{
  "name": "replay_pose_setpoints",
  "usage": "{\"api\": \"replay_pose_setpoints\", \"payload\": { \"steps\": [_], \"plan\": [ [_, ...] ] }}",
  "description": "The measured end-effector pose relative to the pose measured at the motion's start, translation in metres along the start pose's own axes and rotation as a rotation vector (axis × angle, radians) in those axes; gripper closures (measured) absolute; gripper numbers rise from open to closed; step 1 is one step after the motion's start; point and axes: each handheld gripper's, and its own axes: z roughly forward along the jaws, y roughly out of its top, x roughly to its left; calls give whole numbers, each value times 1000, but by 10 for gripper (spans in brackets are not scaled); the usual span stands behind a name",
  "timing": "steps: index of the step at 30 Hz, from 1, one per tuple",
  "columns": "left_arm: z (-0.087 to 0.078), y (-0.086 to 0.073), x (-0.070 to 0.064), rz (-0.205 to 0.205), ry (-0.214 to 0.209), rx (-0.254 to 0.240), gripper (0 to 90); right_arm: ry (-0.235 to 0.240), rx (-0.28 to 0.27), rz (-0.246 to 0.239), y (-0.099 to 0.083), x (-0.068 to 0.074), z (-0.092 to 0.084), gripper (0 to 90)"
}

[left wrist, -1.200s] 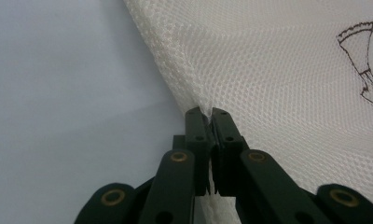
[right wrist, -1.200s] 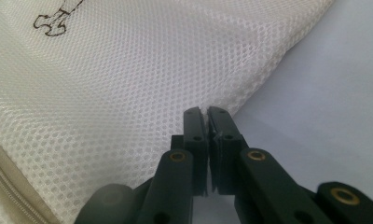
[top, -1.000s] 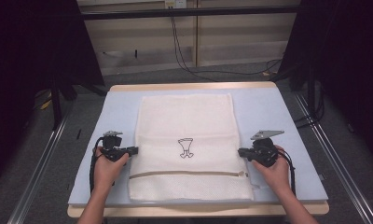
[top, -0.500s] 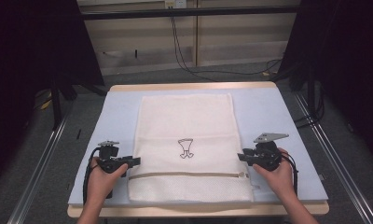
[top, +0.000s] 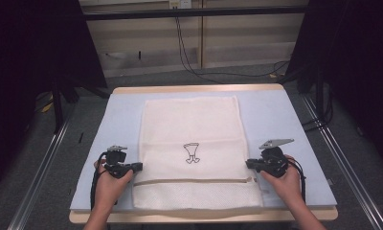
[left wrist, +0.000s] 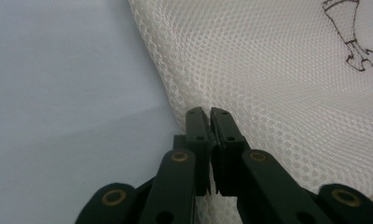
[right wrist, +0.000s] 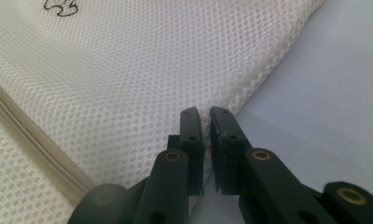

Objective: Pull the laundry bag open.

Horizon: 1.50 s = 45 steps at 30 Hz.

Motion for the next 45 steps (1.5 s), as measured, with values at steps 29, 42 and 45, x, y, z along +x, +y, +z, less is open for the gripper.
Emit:
{"api": "replay_pose_setpoints", "payload": {
  "steps": [29, 42, 45],
  "plan": [
    [-8, 19, 20, -87, 29, -86, 876, -23, -63, -45, 13, 4, 13, 830],
    [-18, 27, 4, -85, -38, -89, 698, -8, -131, -89, -5, 9, -19, 900],
    [-13, 29, -2, -87, -79, -87, 695, 2, -116, -100, -9, 11, -20, 900]
  ]
}}
